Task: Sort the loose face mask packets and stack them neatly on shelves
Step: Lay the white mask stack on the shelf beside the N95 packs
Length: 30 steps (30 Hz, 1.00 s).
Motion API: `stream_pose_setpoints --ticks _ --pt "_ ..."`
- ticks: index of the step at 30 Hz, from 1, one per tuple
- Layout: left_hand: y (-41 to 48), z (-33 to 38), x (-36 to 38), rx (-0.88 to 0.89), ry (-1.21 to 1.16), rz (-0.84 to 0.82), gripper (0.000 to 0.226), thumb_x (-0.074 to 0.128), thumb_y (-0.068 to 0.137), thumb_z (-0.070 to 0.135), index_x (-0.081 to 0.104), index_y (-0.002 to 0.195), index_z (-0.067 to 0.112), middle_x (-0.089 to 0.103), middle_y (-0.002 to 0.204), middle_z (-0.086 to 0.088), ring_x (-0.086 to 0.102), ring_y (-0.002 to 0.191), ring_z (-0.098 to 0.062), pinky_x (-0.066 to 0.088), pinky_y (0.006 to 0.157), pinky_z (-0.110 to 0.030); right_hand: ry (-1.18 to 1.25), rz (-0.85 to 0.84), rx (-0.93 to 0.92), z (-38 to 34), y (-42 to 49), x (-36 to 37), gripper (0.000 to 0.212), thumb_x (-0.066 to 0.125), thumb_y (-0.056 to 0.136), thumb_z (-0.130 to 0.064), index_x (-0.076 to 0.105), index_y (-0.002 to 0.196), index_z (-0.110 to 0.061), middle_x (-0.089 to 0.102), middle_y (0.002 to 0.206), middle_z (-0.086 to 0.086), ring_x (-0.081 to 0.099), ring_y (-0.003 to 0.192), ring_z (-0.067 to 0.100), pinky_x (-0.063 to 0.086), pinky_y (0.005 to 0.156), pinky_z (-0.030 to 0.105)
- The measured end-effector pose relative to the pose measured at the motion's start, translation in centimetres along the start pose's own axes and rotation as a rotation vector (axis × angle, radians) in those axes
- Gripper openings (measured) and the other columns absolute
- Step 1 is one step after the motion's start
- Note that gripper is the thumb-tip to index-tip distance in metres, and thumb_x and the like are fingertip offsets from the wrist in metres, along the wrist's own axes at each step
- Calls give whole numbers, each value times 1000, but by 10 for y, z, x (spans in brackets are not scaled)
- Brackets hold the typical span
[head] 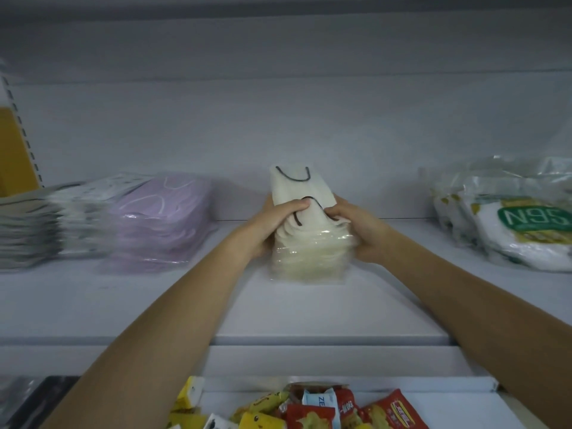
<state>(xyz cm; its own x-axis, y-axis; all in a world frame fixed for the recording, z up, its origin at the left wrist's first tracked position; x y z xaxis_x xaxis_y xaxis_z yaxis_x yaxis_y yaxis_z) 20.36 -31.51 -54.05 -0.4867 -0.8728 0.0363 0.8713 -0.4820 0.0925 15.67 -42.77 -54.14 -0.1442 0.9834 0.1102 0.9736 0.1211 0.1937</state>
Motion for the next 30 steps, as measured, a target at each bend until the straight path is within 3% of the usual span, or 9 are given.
stream_pose_setpoints --ticks 4,6,9,14,18,21,25,27,30 --pt "2 20 6 198 -15 19 116 77 76 24 -14 146 43 55 129 5 65 102 -15 54 78 -33 -18 221 -220 -24 -5 -18 65 49 88 -3 35 141 -38 61 117 2 64 97 20 53 78 33" --pt "10 36 9 311 -39 -23 126 77 74 16 -25 142 42 54 132 4 65 105 -12 56 82 -32 -75 332 -329 -37 -9 -30 82 54 84 -6 16 145 -46 47 132 -3 59 110 21 54 77 34" --pt "15 52 22 362 19 -129 134 80 67 10 -25 144 38 42 144 1 55 120 -15 49 97 -38 -381 450 -509 -60 -19 -35 96 54 73 -18 -2 147 -42 22 150 -3 32 136 25 37 105 46" --pt "13 39 34 479 87 -209 105 72 69 10 6 148 33 46 140 1 53 123 -16 51 94 -35 -786 411 -532 -54 -17 -25 93 43 68 -35 -9 145 -28 3 154 14 1 143 21 8 102 10" --pt "19 29 29 378 -69 -177 69 60 80 33 27 141 33 62 120 5 66 102 -11 55 72 -23 -683 399 -522 -49 -13 -24 89 42 73 -23 -6 148 -25 5 156 3 4 142 11 10 110 17" --pt "21 20 30 331 -42 -216 65 59 84 43 30 142 34 59 130 0 62 113 -18 55 87 -33 -645 383 -521 -48 -13 -23 88 41 74 -21 -5 149 -26 13 153 -2 11 139 5 14 101 1" --pt "23 19 32 389 -26 -199 70 63 86 37 25 144 34 56 134 -1 59 117 -21 51 94 -39 -581 405 -496 -45 -15 -27 89 44 74 -23 -3 149 -27 19 148 -8 23 130 -1 23 94 -3" --pt "24 20 30 409 -39 -133 91 72 81 34 11 149 37 51 139 0 58 118 -19 47 99 -42 -477 408 -480 -45 -12 -32 94 49 72 -27 -5 149 -32 15 149 -13 25 133 2 28 102 5" --pt "25 21 30 389 -35 -96 122 79 63 38 -9 148 42 51 139 0 62 112 -14 47 100 -41 -239 377 -373 -41 -7 -41 106 59 70 -34 -14 145 -39 3 158 -7 24 141 18 28 113 41"
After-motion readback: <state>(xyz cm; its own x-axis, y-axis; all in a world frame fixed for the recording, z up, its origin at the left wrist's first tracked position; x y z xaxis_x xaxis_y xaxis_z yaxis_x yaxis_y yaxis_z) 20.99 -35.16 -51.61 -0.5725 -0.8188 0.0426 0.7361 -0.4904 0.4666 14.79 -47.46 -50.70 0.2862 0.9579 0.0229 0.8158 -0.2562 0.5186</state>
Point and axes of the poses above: each hand's wrist, its own y-axis towards the middle knuckle, its own x-axis out of the palm, z = x × y, the point moved 8 cm from there along y, towards the middle knuckle
